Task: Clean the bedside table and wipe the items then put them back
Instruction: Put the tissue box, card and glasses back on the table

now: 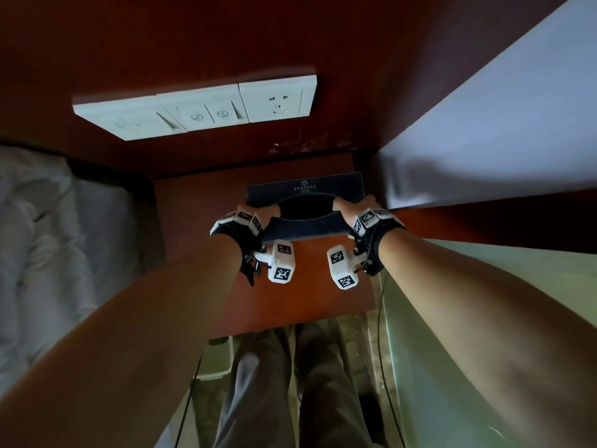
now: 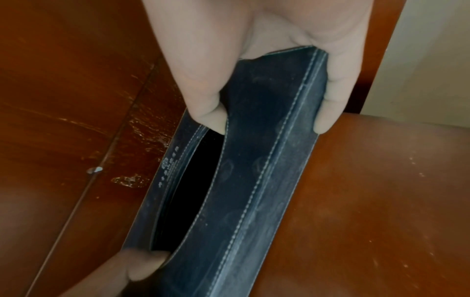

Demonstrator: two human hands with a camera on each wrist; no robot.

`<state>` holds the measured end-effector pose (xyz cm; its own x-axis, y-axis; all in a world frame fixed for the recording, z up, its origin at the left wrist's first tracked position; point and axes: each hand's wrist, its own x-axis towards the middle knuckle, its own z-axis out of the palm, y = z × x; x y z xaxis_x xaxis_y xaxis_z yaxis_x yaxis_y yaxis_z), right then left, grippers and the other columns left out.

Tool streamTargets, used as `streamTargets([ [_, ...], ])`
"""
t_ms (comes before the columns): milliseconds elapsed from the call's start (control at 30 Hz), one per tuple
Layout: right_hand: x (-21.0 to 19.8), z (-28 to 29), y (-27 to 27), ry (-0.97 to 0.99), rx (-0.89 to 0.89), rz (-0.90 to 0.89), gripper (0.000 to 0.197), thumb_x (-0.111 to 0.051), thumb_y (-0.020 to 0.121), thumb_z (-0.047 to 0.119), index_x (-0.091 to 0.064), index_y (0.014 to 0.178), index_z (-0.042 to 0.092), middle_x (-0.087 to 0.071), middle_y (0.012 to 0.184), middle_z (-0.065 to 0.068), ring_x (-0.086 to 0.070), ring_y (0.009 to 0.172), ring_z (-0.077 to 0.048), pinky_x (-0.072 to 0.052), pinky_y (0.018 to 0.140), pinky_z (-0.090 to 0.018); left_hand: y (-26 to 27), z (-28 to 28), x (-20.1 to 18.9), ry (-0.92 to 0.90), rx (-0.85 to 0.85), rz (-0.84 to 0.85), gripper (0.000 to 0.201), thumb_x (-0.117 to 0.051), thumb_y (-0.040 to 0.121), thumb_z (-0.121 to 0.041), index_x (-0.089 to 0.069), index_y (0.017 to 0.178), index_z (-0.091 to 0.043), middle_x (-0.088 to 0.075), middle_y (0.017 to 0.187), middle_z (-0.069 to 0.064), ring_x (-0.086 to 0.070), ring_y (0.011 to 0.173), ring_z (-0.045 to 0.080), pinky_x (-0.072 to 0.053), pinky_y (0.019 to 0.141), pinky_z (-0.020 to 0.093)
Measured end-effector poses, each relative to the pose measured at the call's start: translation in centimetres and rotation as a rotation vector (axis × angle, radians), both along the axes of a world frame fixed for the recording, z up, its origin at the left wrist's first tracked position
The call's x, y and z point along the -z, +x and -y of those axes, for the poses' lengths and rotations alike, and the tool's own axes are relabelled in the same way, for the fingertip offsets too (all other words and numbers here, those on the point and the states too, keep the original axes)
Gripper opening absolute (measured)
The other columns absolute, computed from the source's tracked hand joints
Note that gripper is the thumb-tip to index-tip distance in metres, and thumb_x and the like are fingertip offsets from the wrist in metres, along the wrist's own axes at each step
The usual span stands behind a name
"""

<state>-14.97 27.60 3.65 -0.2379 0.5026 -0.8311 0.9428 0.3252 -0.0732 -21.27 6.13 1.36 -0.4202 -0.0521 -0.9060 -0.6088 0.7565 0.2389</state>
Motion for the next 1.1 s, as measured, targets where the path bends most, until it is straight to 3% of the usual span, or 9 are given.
streamTargets([
  [100, 1.7, -0.3, -0.4, -0.006, 0.020, -0.051, 0.090, -0.058, 0.077, 0.063, -0.030, 0.144, 0.011, -0.042, 0.143, -0.014, -0.052, 0.120, -0.038, -0.044, 0.099, -0.051, -0.1, -0.9, 1.4, -0.021, -0.084, -0.024, 0.055, -0.068, 0.068, -0.051, -0.058, 0.112, -0.021, -0.065, 0.091, 0.004, -0.063, 0.077, 0.025, -0.049, 0.066, 0.034],
  [200, 2.8, -0.5, -0.8, 0.009, 0.058, -0.129, 0.081, -0.061, 0.082, 0.054, -0.032, 0.144, 0.010, -0.042, 0.144, -0.013, -0.051, 0.121, -0.037, -0.044, 0.099, -0.047, -0.2, -1.8, 2.5, -0.056, -0.151, -0.081, 0.087, -0.069, 0.055, -0.058, -0.041, 0.129, -0.022, -0.062, 0.114, 0.010, -0.062, 0.092, 0.033, -0.053, 0.084, 0.046],
  [333, 3.4, -0.7, -1.5, 0.025, 0.036, -0.215, 0.086, -0.062, 0.086, 0.044, -0.017, 0.153, 0.015, -0.032, 0.153, -0.011, -0.044, 0.130, -0.037, -0.041, 0.103, -0.049, -0.2, -2.3, 3.1, -0.094, -0.142, -0.131, 0.091, -0.073, 0.075, -0.053, -0.025, 0.146, -0.024, -0.048, 0.137, 0.016, -0.054, 0.115, 0.043, -0.047, 0.089, 0.053],
  [433, 3.5, -1.1, -1.9, 0.007, 0.019, -0.288, 0.088, -0.062, 0.089, 0.035, -0.007, 0.156, 0.021, -0.031, 0.153, -0.012, -0.043, 0.131, -0.037, -0.041, 0.102, -0.046, -0.4, -2.4, 3.6, -0.095, -0.131, -0.157, 0.093, -0.072, 0.077, -0.056, -0.021, 0.148, -0.026, -0.048, 0.138, 0.016, -0.054, 0.116, 0.042, -0.048, 0.091, 0.053],
  [567, 3.6, -1.4, -2.4, 0.003, -0.009, -0.300, 0.087, -0.062, 0.090, 0.036, -0.008, 0.156, 0.020, -0.032, 0.152, -0.014, -0.045, 0.130, -0.037, -0.041, 0.100, -0.045, -0.8, -2.5, 3.9, -0.106, -0.152, -0.155, 0.100, -0.073, 0.075, -0.058, -0.016, 0.151, -0.028, -0.048, 0.140, 0.015, -0.053, 0.119, 0.042, -0.047, 0.097, 0.058],
  [867, 4.0, -1.6, -2.9, 0.024, -0.027, -0.296, 0.087, -0.061, 0.090, 0.039, -0.009, 0.155, 0.017, -0.033, 0.152, -0.014, -0.043, 0.131, -0.036, -0.040, 0.099, -0.042, -2.4, -2.2, 5.2, -0.060, -0.157, -0.192, 0.113, -0.074, 0.058, -0.063, -0.014, 0.151, -0.039, -0.051, 0.140, 0.011, -0.056, 0.117, 0.039, -0.047, 0.096, 0.058],
  [1000, 3.5, -1.8, -2.9, 0.024, -0.073, -0.225, 0.091, -0.059, 0.091, 0.048, -0.005, 0.156, 0.016, -0.024, 0.157, -0.013, -0.036, 0.138, -0.036, -0.034, 0.107, -0.047, -2.3, -2.0, 4.6, -0.094, -0.104, -0.189, 0.108, -0.075, 0.068, -0.063, -0.014, 0.152, -0.033, -0.048, 0.142, 0.013, -0.053, 0.120, 0.040, -0.045, 0.099, 0.058],
  [1100, 2.1, -1.7, -2.6, 0.141, -0.165, -0.184, 0.092, -0.062, 0.088, 0.049, -0.010, 0.155, 0.015, -0.022, 0.157, -0.011, -0.032, 0.139, -0.036, -0.033, 0.108, -0.051, -1.9, -1.9, 2.5, -0.194, 0.012, -0.178, 0.098, -0.073, 0.075, -0.059, -0.024, 0.149, -0.017, -0.042, 0.144, 0.018, -0.046, 0.127, 0.043, -0.041, 0.102, 0.056],
])
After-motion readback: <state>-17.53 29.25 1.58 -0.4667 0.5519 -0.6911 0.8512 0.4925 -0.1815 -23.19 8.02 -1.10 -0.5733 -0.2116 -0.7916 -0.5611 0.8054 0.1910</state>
